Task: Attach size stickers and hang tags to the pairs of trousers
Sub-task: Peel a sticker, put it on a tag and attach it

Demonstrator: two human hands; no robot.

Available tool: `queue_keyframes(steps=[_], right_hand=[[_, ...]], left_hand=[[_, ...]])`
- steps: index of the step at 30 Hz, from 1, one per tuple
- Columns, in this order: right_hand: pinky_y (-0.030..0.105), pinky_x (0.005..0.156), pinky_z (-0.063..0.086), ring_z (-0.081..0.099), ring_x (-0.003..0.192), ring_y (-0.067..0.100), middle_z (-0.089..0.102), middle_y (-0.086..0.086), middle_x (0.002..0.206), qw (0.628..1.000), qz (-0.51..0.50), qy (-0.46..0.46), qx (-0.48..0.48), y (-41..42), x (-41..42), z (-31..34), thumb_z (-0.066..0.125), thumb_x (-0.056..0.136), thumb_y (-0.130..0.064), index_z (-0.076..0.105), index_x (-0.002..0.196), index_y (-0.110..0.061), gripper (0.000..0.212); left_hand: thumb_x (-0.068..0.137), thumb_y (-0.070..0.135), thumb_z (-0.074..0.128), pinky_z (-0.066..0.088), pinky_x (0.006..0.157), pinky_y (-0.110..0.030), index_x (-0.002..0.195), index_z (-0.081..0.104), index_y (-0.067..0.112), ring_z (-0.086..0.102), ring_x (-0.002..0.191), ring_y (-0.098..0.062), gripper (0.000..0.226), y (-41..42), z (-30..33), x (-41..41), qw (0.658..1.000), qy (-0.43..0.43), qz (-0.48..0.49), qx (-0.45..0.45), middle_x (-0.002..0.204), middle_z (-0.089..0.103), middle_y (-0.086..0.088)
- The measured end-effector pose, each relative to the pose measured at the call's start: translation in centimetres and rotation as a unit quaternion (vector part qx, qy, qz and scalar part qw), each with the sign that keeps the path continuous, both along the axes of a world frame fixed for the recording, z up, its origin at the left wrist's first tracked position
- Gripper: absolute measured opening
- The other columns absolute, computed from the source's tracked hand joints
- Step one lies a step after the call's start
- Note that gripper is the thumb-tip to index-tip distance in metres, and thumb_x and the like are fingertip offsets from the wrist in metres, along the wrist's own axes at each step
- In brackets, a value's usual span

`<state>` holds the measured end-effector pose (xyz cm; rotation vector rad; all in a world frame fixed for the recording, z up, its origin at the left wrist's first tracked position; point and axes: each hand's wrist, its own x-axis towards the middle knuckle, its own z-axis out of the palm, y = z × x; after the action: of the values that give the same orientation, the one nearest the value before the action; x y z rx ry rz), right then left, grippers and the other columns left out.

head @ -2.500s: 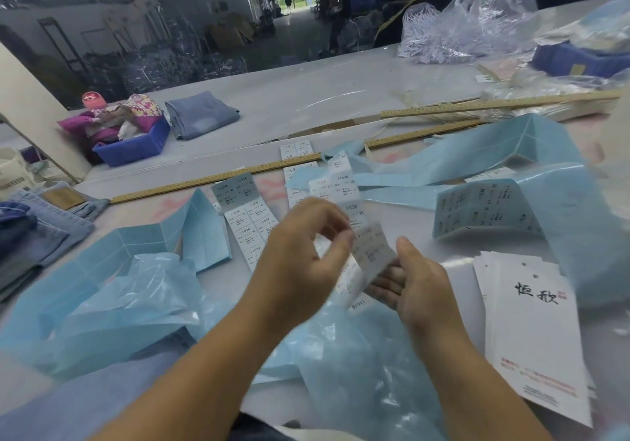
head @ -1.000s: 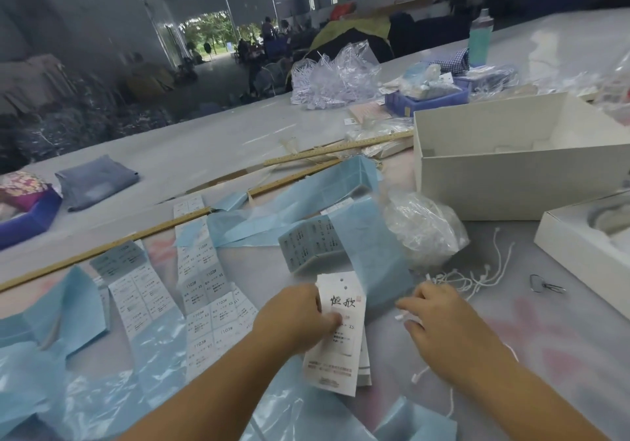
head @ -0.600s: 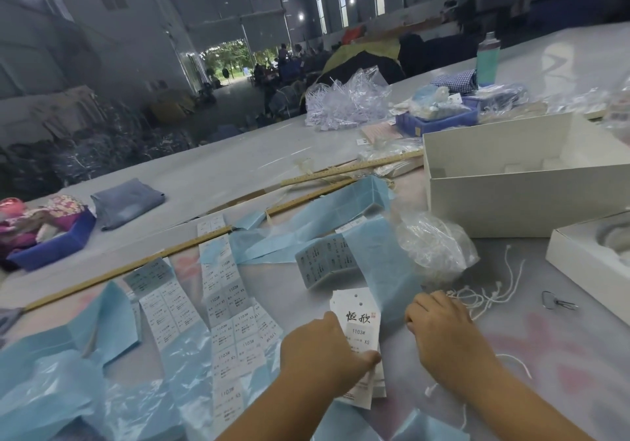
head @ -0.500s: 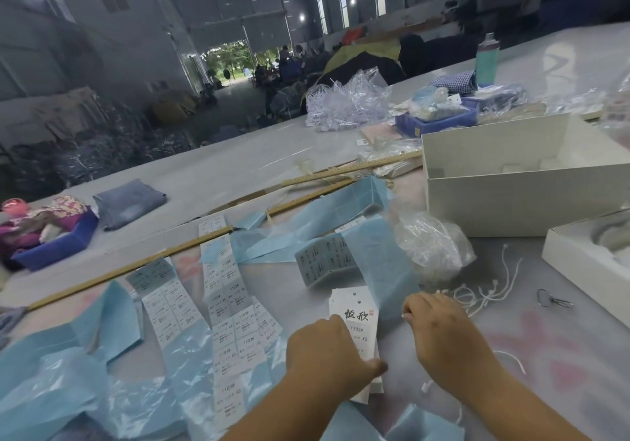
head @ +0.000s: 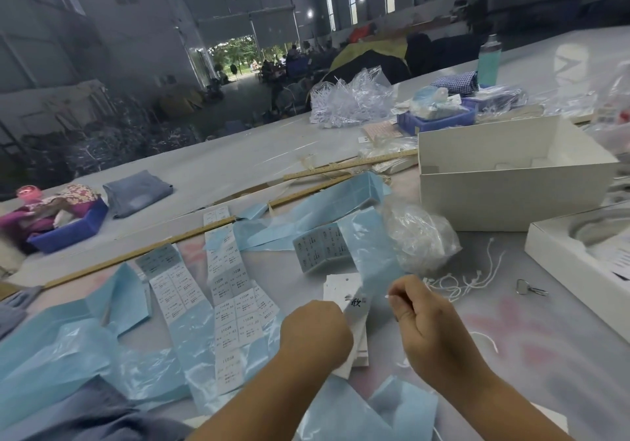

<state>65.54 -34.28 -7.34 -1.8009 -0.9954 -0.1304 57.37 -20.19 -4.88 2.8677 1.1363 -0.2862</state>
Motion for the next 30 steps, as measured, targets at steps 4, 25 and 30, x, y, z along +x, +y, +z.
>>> queue_keyframes(steps=[4, 25, 30], right_hand=[[0.023, 0.053, 0.037, 0.048, 0.055, 0.012, 0.056, -0.002, 0.065, 0.993, 0.010, 0.116, 0.028, -0.4, -1.1, 0.0, 0.054, 0.093, -0.001, 0.058, 0.082, -0.025, 0.026], [0.026, 0.052, 0.039, 0.048, 0.057, 0.020, 0.057, 0.009, 0.067, 0.849, 0.095, 0.519, -0.015, 1.8, -5.1, 1.7, 0.055, 0.096, -0.033, 0.067, 0.080, -0.002, 0.037], [0.035, 0.061, 0.039, 0.044, 0.068, 0.027, 0.050, 0.018, 0.071, 0.862, 0.098, 0.498, -0.012, 1.9, -6.0, 2.8, 0.047, 0.088, 0.000, 0.059, 0.083, 0.001, 0.013]], left_hand=[[0.084, 0.017, 0.051, 0.039, 0.062, -0.028, 0.100, 0.061, 0.017, 0.049, 0.073, -0.021, 0.018, -0.1, 0.7, -0.6, 0.996, -0.079, 0.000, 0.041, 0.090, 0.059, -0.001], [0.086, 0.006, 0.054, 0.039, 0.068, -0.030, 0.097, 0.066, 0.011, 0.060, 0.086, -0.028, 0.017, -4.2, 3.9, -4.6, 0.977, -0.176, -0.094, 0.070, 0.099, 0.067, -0.010], [0.083, 0.010, 0.053, 0.033, 0.061, -0.029, 0.083, 0.055, 0.020, 0.046, 0.074, -0.022, 0.010, -5.5, 4.4, -5.7, 0.968, -0.232, -0.091, 0.016, 0.092, 0.065, -0.007]])
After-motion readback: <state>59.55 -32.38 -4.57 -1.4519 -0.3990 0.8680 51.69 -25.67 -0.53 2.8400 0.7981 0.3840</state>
